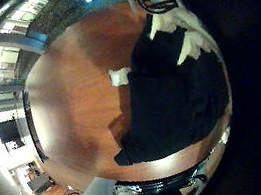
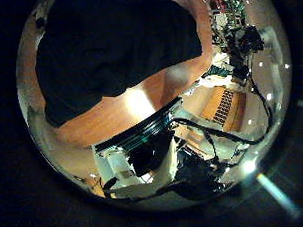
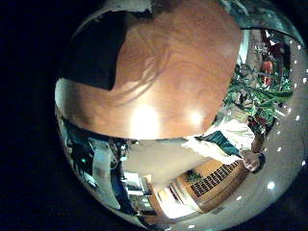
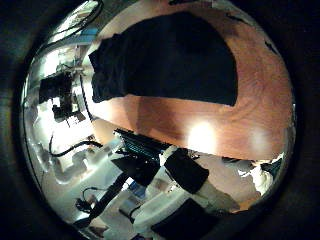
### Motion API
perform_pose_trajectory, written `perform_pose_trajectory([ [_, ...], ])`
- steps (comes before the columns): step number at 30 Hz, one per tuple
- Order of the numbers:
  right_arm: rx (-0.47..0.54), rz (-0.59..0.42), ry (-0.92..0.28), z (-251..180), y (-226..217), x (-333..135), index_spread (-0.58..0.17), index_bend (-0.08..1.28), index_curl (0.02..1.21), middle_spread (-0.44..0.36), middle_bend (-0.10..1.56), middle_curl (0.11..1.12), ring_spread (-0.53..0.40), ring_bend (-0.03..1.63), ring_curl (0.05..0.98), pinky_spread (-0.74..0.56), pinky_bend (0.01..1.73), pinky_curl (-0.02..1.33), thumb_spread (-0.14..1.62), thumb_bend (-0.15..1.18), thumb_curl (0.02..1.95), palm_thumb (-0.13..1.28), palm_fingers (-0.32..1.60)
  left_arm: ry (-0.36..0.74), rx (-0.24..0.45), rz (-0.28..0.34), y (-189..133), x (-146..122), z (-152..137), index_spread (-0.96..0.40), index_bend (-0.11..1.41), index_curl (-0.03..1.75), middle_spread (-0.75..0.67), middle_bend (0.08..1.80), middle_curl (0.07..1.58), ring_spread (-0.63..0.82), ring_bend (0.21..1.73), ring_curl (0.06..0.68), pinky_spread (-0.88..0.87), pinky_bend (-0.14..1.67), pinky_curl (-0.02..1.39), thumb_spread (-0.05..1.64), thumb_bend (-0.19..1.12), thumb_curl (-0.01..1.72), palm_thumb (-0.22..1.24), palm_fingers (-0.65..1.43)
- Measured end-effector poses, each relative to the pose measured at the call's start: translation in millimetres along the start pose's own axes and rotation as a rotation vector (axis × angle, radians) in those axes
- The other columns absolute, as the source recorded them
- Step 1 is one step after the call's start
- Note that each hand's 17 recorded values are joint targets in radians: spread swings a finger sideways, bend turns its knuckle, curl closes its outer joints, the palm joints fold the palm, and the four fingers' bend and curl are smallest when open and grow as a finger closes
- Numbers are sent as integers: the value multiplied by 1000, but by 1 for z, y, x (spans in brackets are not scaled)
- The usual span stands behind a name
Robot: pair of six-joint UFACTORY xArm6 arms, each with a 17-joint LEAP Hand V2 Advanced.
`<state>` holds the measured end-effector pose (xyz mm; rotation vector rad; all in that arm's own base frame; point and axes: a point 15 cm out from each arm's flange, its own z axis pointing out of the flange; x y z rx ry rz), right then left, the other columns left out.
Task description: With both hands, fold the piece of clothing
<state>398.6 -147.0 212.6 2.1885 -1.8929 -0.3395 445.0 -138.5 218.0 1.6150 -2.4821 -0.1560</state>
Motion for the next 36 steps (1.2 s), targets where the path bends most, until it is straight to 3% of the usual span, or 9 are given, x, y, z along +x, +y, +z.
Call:
perform_pose_trajectory([
  [11, -6, -38, 34, 40, -35, -24, -380, 162, 349, -74, 232, 367, 53, 488, 276, 300, 481, 325, 1109, -22, 338, 506, 59, 17, -9, -7, 16, -9, 10, 0, 176, 453, 248, 178, 366, 272, 747, 251, 353, 438, 386, 1140, -19, 266, 74, 76],
  [15, -53, -28, 70, 55, -36, -20, -376, 161, 334, -64, 221, 363, 67, 474, 270, 310, 466, 318, 1088, -24, 337, 510, 73, 21, -7, -5, 18, -9, 9, 3, 178, 436, 248, 179, 353, 274, 739, 246, 357, 434, 380, 1145, -17, 265, 79, 82],
  [21, -95, -5, 148, 63, -36, -13, -355, 150, 305, -54, 258, 371, 19, 537, 278, 311, 462, 301, 1063, -10, 348, 570, 226, 21, -15, -8, 23, -14, 12, 4, 179, 417, 247, 178, 339, 280, 731, 240, 358, 428, 373, 1148, -16, 262, 88, 90],
  [25, -99, -1, 178, 63, -36, -7, -336, 164, 301, -115, 331, 396, -101, 655, 300, 172, 487, 291, 1045, 1, 383, 677, 457, 24, -21, -9, 24, -15, 15, 4, 183, 410, 246, 180, 331, 281, 726, 237, 359, 422, 368, 1157, -16, 262, 94, 99],
  [28, -72, -3, 191, 64, -43, -4, -361, 130, 273, -184, 422, 435, -219, 843, 346, -112, 732, 323, 1028, 4, 411, 757, 896, 23, -37, -5, 27, -16, 21, 1, 181, 406, 246, 178, 327, 282, 722, 235, 359, 418, 365, 1164, -14, 263, 106, 102],
  [30, -66, 2, 193, 67, -43, -3, -398, 220, 307, -219, 550, 497, -249, 940, 396, -257, 848, 371, 1016, 10, 430, 816, 1226, 23, -53, -4, 31, -16, 28, 0, 185, 405, 247, 178, 324, 282, 718, 234, 359, 414, 363, 1173, -15, 263, 112, 107],
  [36, 14, 55, 195, 65, -43, 16, -458, 588, 515, -253, 843, 672, -262, 1108, 523, -305, 1080, 516, 1019, 2, 469, 924, 1256, 29, -94, -1, 43, -13, 44, -8, 188, 403, 236, 178, 319, 283, 704, 229, 359, 402, 357, 1187, -15, 264, 124, 121],
])
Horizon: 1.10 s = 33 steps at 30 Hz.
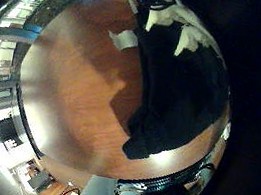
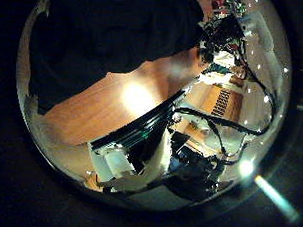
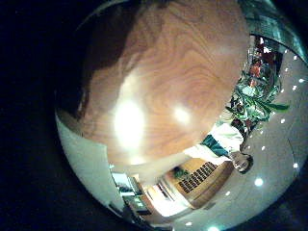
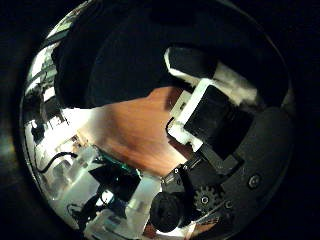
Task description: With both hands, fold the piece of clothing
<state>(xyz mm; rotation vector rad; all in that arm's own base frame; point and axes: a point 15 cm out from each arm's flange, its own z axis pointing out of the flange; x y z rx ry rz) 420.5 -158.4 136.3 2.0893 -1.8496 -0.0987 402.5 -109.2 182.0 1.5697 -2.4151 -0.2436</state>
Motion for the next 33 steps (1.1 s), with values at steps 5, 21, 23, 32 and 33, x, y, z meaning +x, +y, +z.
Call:
perform_pose_trajectory([
  [5, 111, 76, 8, -7, -1, 33, -453, 805, 669, -247, 1015, 778, -259, 1233, 602, -275, 1215, 607, 1081, 1, 489, 981, 1145, -2, -12, 8, 4, 4, 6, -9, 186, 402, 233, 177, 313, 283, 696, 227, 359, 395, 354, 1194, -17, 265, 126, 127],
  [21, 225, 137, 37, -59, 18, 66, -404, 968, 939, -217, 1207, 931, -247, 1386, 742, -218, 1344, 800, 1253, -8, 532, 997, 933, 2, -29, 17, 11, 10, 13, -10, 182, 392, 218, 177, 308, 280, 683, 223, 357, 390, 345, 1197, -17, 265, 127, 140],
  [23, 259, 129, 52, -77, 18, 63, -401, 972, 958, -214, 1217, 939, -247, 1394, 751, -215, 1349, 816, 1261, -8, 536, 994, 921, 3, -27, 15, 12, 10, 12, -10, 184, 392, 217, 177, 307, 279, 682, 222, 356, 390, 344, 1197, -17, 265, 127, 142],
  [32, 456, -22, 134, -183, 7, -7, -392, 979, 1018, -205, 1236, 956, -242, 1408, 776, -214, 1357, 864, 1277, -12, 541, 966, 907, 14, 26, -31, 21, -10, -10, -10, 187, 394, 216, 174, 302, 278, 676, 220, 347, 395, 343, 1197, -17, 265, 127, 147],
  [33, 472, -43, 138, -191, 5, -17, -391, 983, 1022, -207, 1233, 956, -241, 1406, 777, -214, 1357, 866, 1277, -11, 542, 964, 912, 17, 33, -45, 24, -15, -13, -10, 186, 394, 216, 176, 302, 277, 677, 221, 347, 394, 343, 1197, -17, 265, 127, 150],
])
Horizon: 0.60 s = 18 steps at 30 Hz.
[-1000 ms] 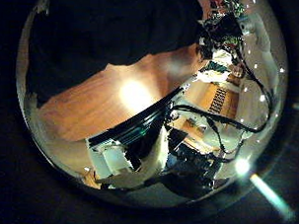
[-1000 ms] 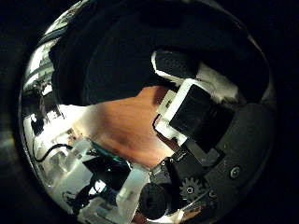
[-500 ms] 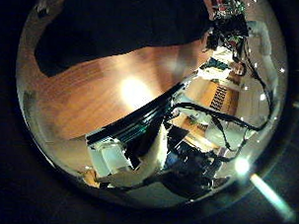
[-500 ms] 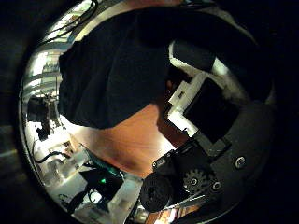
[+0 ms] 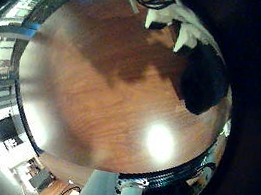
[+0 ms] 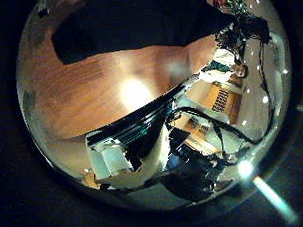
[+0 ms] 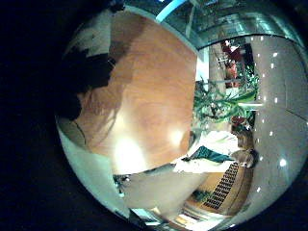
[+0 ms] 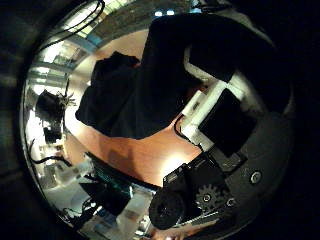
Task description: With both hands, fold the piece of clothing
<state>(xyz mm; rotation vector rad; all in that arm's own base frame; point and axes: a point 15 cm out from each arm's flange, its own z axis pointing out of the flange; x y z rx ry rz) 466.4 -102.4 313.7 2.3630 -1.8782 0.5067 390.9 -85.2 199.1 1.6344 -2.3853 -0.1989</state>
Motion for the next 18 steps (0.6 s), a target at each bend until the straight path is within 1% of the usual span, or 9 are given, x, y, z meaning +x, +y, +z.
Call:
perform_pose_trajectory([
  [3, 62, -100, -10, -26, -22, -47, -387, 974, 1031, -205, 1231, 956, -245, 1399, 776, -215, 1355, 869, 1270, -13, 544, 951, 926, 8, 11, -37, 11, -13, -3, -10, 189, 394, 216, 176, 301, 277, 674, 220, 346, 392, 342, 1197, -17, 265, 127, 153],
  [5, 98, -181, -24, -42, -36, -88, -384, 971, 1036, -206, 1223, 955, -245, 1396, 774, -215, 1348, 870, 1265, -14, 545, 945, 938, 15, 14, -67, 19, -24, -3, -10, 190, 396, 217, 177, 300, 277, 672, 220, 346, 390, 341, 1197, -17, 265, 127, 154],
  [7, 128, -274, -49, -56, -47, -141, -382, 966, 1040, -206, 1218, 955, -246, 1392, 774, -215, 1343, 871, 1262, -12, 546, 941, 942, 25, 14, -109, 32, -39, 0, -13, 190, 398, 217, 177, 301, 276, 669, 220, 346, 387, 341, 1197, -17, 265, 127, 157],
  [8, 132, -304, -59, -59, -48, -158, -381, 963, 1042, -206, 1216, 955, -246, 1390, 773, -215, 1340, 872, 1261, -11, 547, 940, 944, 30, 17, -131, 39, -46, 1, -15, 190, 398, 217, 177, 301, 276, 666, 219, 345, 387, 340, 1200, -16, 264, 127, 160],
  [11, 110, -426, -103, -51, -52, -232, -379, 949, 1046, -207, 1207, 954, -247, 1383, 771, -225, 1334, 867, 1256, -13, 547, 933, 958, 41, 28, -176, 55, -64, 1, -17, 188, 398, 212, 176, 302, 275, 668, 220, 340, 386, 340, 1202, -17, 264, 128, 166],
  [13, 86, -472, -118, -40, -56, -266, -378, 941, 1050, -207, 1205, 953, -247, 1378, 770, -228, 1328, 866, 1251, -18, 543, 920, 966, 54, 29, -209, 68, -76, 5, -18, 187, 399, 210, 179, 302, 273, 671, 219, 332, 382, 339, 1205, -14, 267, 134, 171],
  [15, 64, -503, -124, -29, -63, -289, -378, 929, 1050, -206, 1194, 951, -247, 1375, 768, -230, 1323, 864, 1248, -22, 535, 897, 971, 61, 34, -236, 80, -84, 7, -18, 188, 400, 211, 182, 304, 271, 668, 218, 329, 377, 338, 1205, -14, 267, 141, 175],
  [17, 39, -523, -129, -14, -71, -306, -378, 890, 1036, -207, 1174, 938, -245, 1364, 759, -241, 1302, 851, 1247, -30, 521, 860, 965, 64, 35, -246, 88, -85, 9, -19, 187, 401, 208, 181, 304, 271, 667, 218, 328, 376, 338, 1206, -15, 267, 143, 176],
  [18, 28, -528, -132, -8, -73, -312, -387, 775, 1007, -214, 1139, 908, -244, 1361, 740, -278, 1269, 825, 1245, -33, 504, 826, 920, 63, 37, -249, 91, -85, 8, -19, 186, 401, 207, 183, 306, 270, 665, 218, 327, 374, 337, 1206, -16, 267, 143, 178],
])
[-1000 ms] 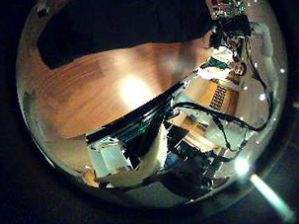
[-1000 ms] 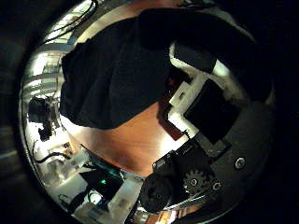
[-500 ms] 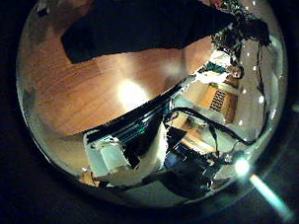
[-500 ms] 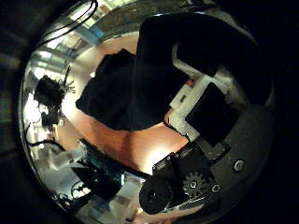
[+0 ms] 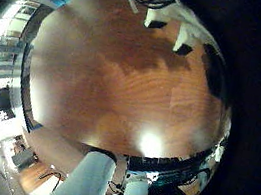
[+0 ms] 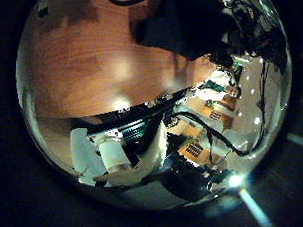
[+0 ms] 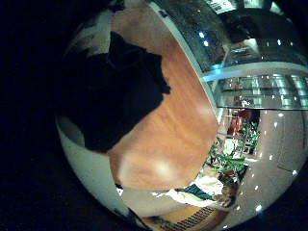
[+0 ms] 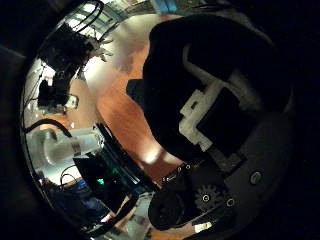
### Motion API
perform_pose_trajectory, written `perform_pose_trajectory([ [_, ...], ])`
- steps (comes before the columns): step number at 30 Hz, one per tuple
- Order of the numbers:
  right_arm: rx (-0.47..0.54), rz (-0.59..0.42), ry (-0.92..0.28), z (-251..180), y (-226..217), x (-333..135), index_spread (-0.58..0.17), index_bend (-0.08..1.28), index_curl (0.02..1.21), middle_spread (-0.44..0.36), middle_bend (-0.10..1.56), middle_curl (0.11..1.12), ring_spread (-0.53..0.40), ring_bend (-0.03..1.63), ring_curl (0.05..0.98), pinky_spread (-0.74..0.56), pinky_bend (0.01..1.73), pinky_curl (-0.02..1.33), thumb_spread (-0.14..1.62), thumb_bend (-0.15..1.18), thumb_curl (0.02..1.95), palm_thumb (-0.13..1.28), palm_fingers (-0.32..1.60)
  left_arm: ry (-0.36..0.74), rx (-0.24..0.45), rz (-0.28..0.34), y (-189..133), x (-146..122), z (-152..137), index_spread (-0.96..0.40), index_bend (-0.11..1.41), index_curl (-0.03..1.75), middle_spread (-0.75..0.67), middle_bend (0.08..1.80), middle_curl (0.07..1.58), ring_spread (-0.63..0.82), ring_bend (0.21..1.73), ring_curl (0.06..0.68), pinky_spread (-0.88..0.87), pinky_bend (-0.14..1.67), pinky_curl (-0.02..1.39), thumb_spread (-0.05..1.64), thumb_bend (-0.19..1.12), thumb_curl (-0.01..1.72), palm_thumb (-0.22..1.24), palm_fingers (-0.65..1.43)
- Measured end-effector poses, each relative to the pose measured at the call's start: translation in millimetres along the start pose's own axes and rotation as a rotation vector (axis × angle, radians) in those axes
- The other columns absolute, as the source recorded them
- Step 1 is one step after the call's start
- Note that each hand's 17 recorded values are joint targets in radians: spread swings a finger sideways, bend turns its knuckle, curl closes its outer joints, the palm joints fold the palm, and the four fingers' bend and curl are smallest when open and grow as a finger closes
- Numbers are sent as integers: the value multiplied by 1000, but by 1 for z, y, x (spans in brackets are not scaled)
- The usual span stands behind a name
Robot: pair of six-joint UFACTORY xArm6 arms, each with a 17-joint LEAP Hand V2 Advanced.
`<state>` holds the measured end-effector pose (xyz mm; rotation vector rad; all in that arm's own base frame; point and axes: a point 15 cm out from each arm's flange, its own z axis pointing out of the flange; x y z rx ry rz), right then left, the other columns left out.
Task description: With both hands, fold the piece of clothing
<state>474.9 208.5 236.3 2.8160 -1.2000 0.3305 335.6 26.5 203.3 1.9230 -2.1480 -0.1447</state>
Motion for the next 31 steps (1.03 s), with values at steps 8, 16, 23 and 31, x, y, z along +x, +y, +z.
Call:
perform_pose_trajectory([
  [8, 25, 50, -3, -7, 6, 31, -475, 143, 658, -286, 503, 624, -315, 1228, 605, -309, 1270, 727, 1244, -16, 455, 772, -10, -8, 32, -26, 27, -1, -5, -22, 187, 400, 198, 181, 309, 264, 660, 215, 328, 374, 335, 1205, -16, 270, 151, 195],
  [16, 164, 145, -58, -62, 60, 88, -476, 156, 478, -235, 341, 484, -238, 968, 444, -71, 1116, 624, 1202, -13, 444, 782, -14, -19, 36, -43, 48, 20, -17, -25, 187, 402, 186, 182, 313, 260, 656, 214, 319, 371, 334, 1204, -17, 272, 153, 202],
  [23, 132, 256, -56, -75, 127, 139, -472, 191, 433, -217, 352, 448, -226, 912, 389, 28, 988, 553, 1191, -13, 445, 816, 121, -34, 3, -47, 69, 37, -34, -33, 184, 401, 178, 181, 316, 253, 654, 211, 314, 379, 335, 1196, -18, 272, 155, 212],
  [31, -8, 322, -109, -53, 189, 157, -452, 186, 404, -180, 350, 421, -143, 824, 339, 163, 837, 475, 1227, -15, 437, 803, 137, -59, -7, -70, 100, 36, -45, -34, 185, 400, 183, 179, 313, 259, 660, 210, 313, 391, 337, 1190, -17, 275, 162, 201],
])
